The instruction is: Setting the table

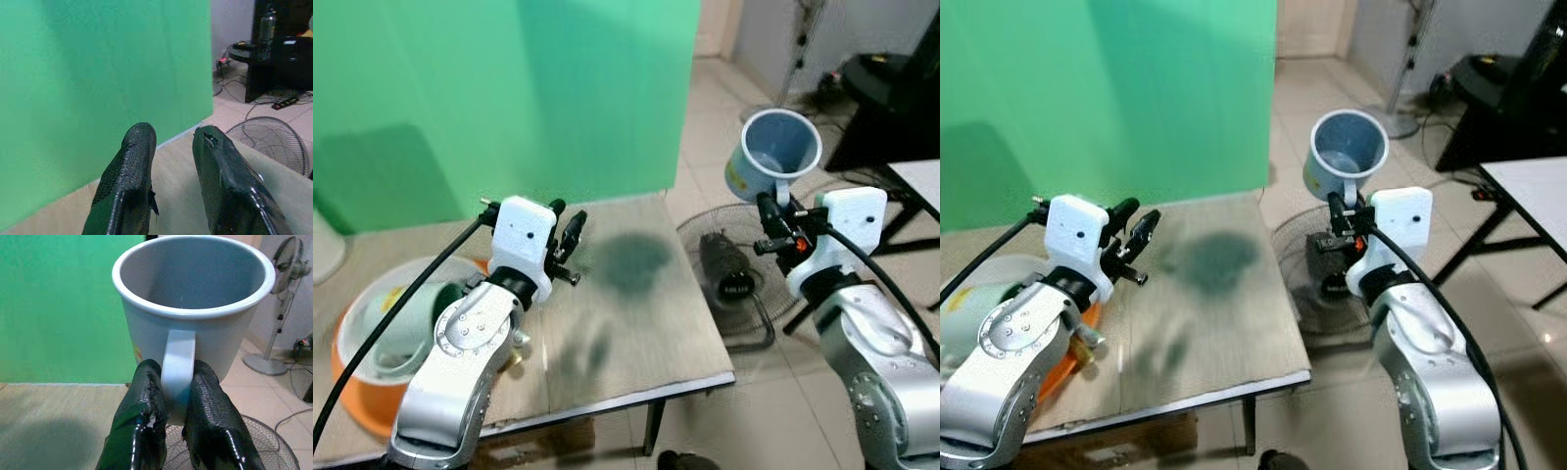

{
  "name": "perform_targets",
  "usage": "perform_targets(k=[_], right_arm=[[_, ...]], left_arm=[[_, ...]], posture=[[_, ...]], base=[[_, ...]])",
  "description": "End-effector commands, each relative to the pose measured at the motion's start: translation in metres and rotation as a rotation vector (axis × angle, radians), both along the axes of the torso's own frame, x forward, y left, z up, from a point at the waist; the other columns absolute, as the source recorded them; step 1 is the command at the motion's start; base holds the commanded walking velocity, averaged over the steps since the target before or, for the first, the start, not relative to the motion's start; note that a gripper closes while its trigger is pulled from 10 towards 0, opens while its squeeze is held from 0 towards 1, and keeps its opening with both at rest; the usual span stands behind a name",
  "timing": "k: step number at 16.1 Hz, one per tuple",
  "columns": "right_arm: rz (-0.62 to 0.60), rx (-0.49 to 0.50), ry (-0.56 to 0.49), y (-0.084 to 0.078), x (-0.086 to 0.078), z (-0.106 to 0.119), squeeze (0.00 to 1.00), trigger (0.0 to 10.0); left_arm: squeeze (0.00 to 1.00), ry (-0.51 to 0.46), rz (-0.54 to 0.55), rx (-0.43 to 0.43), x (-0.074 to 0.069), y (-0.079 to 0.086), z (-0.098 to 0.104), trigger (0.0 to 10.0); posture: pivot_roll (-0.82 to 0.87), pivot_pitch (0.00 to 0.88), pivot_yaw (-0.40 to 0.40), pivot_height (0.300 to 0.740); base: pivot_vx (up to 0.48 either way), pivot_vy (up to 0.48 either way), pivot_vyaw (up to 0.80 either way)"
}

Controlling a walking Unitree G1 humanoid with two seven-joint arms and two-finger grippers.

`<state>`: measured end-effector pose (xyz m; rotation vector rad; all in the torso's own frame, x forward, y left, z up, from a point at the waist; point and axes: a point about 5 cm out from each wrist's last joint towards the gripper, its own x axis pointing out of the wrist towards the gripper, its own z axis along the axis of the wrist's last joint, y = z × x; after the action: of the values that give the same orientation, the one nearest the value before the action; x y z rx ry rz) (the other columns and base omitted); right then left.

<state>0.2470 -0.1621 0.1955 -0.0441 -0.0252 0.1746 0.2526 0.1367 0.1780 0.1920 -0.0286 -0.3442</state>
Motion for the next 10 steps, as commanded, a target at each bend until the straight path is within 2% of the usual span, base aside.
perform_targets(k=[1, 5, 10], right_arm=[[0.021, -0.007, -0.023, 0.0024, 0.0, 0.0076, 0.0, 10.0], [0.029, -0.021, -0.005, 0.0008, -0.0007, 0.0057, 0.0, 10.0], [-0.01, 0.007, 0.042, -0.0022, -0.0012, -0.002, 0.0, 10.0]], left_arm=[[0.0, -0.007, 0.017, 0.006, -0.0006, 0.0021, 0.0022, 10.0], [0.0, -0.004, 0.021, 0.006, -0.0014, 0.0024, 0.0008, 10.0], [0.0, 0.011, 0.017, -0.001, 0.0011, -0.0013, -0.0028, 10.0]], posture=[[0.12, 0.0, 0.003, 0.74], [0.11, 0.0, 0.001, 0.74], [0.08, 0.0, 0.015, 0.74]], base=[[0.0, 0.0, -0.79], [0.0, 0.0, -0.78], [0.0, 0.0, -0.77]])
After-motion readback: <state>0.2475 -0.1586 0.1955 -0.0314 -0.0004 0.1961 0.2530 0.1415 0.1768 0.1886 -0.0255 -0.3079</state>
